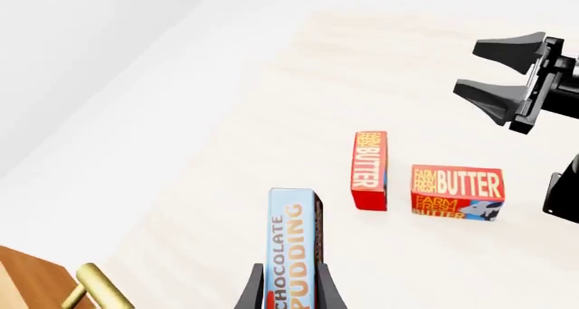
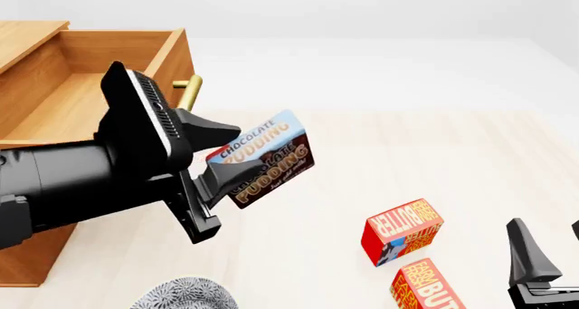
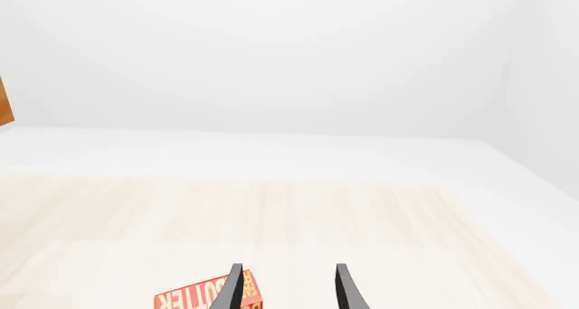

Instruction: Put the chocolate pudding in the top drawer of the cabinet and close it.

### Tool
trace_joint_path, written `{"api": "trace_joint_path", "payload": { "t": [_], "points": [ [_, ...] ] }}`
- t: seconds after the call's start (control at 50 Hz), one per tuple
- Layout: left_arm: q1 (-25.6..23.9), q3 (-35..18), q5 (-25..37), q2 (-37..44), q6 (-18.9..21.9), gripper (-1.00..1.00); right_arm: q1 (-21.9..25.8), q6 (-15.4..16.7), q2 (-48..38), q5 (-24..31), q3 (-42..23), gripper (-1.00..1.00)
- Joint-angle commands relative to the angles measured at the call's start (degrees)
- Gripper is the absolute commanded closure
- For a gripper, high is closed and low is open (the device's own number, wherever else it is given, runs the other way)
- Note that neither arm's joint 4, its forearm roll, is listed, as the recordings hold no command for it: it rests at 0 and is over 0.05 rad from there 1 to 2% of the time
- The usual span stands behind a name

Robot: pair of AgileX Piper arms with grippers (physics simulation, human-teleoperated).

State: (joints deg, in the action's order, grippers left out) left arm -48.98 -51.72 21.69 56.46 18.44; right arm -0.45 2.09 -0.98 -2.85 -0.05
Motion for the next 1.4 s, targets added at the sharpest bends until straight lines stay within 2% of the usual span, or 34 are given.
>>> {"api": "trace_joint_path", "payload": {
  "t": [0.02,0.26,0.58,0.78,1.26,1.4],
  "points": [
    [0.8,-2.2,2.2,-1.3,1.7,1.0,0.0,0.0,0.0,0.0,0.0,-1.0],
    [1.5,-4.8,4.1,-3.0,2.5,1.0,0.0,0.0,0.0,0.0,0.0,-1.0],
    [3.9,-6.9,5.7,-5.9,6.0,1.0,0.0,0.0,0.0,0.0,0.0,-1.0],
    [5.0,-8.7,7.2,-7.2,6.4,1.0,0.0,0.0,0.0,0.0,0.0,-1.0],
    [10.1,-14.0,10.8,-10.3,9.1,1.0,0.0,0.0,0.0,0.0,0.0,-1.0],
    [13.6,-14.8,11.2,-11.4,10.2,1.0,0.0,0.0,0.0,0.0,0.0,-1.0]
  ]
}}
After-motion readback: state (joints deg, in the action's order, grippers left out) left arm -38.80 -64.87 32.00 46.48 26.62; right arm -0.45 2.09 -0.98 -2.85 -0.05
